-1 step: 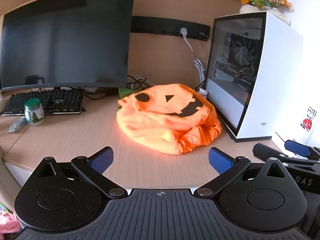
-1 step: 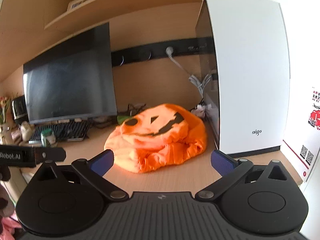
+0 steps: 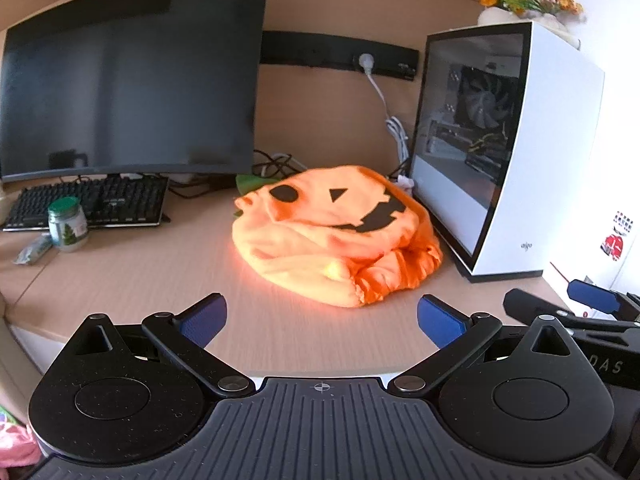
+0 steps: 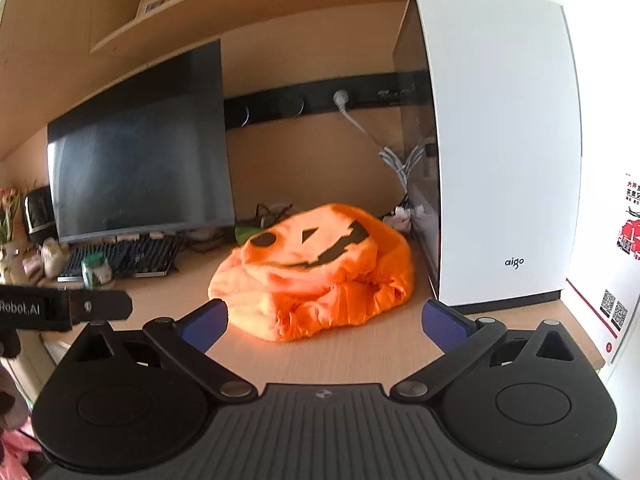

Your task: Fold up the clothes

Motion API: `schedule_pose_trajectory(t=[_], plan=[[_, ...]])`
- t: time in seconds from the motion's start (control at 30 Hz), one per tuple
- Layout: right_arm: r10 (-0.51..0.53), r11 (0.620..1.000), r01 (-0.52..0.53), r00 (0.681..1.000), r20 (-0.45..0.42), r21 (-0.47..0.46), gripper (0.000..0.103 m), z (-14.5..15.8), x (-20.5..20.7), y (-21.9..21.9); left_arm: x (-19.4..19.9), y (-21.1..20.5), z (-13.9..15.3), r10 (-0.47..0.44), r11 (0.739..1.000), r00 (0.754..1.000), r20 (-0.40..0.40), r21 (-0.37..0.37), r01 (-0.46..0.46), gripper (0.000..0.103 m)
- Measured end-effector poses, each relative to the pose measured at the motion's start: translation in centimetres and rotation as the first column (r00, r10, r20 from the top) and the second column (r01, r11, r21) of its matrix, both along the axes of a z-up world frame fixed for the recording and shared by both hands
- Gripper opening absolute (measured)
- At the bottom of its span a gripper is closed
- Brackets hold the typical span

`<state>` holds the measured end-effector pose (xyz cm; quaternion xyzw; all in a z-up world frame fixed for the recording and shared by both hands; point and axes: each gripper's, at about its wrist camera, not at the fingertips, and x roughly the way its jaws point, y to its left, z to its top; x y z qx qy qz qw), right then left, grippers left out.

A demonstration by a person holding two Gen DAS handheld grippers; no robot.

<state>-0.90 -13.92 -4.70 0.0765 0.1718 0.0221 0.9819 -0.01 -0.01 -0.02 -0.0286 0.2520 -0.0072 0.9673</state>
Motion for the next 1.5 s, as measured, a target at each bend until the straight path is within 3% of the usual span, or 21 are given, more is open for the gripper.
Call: schedule_pose_trajectory(t=[0.33,0.57,0.77,0.93,1.27,1.5], plan=[[-0.044,0.998,0.045,0.999,0.033,-0.051,0.103,-0.4,-0.5,0.5,-1.2,0.2,-1.0,0.013,1.0,1.0,-0.001,0.002,-0.013,0.103],[0.001,0.997,-0.001,1.0,-0.004,-0.075,0.103,0.1,-0.7,0.4,-1.0,0.1,-1.0,0.013,1.0,1.0,-0.023,0.003,-0.013,0.103],[-0.001,0.998,0.0,1.0,-0.016,-0.061,0.103,-0.2,-0.5,0.3,-0.9,0.0,-1.0,0.013,1.0,0.999,-0.042,0.004,-0.012,0.103],[-0.076,0.996,0.074,0.996,-0.046,-0.055,0.103,-0.4,0.0,-0.1,-0.7,-0.2,-0.9,0.01,1.0,0.999,-0.05,0.011,-0.01,0.103],[-0.01,0.999,0.009,1.0,-0.024,-0.043,0.103,-0.3,-0.5,0.5,-0.1,-0.9,-1.3,-0.003,1.0,0.998,-0.065,0.02,0.004,0.103],[-0.032,0.999,0.031,0.999,-0.032,-0.035,0.103,-0.5,-0.5,-0.1,-0.3,-1.0,-1.5,-0.002,1.0,0.998,-0.067,0.026,0.004,0.103]])
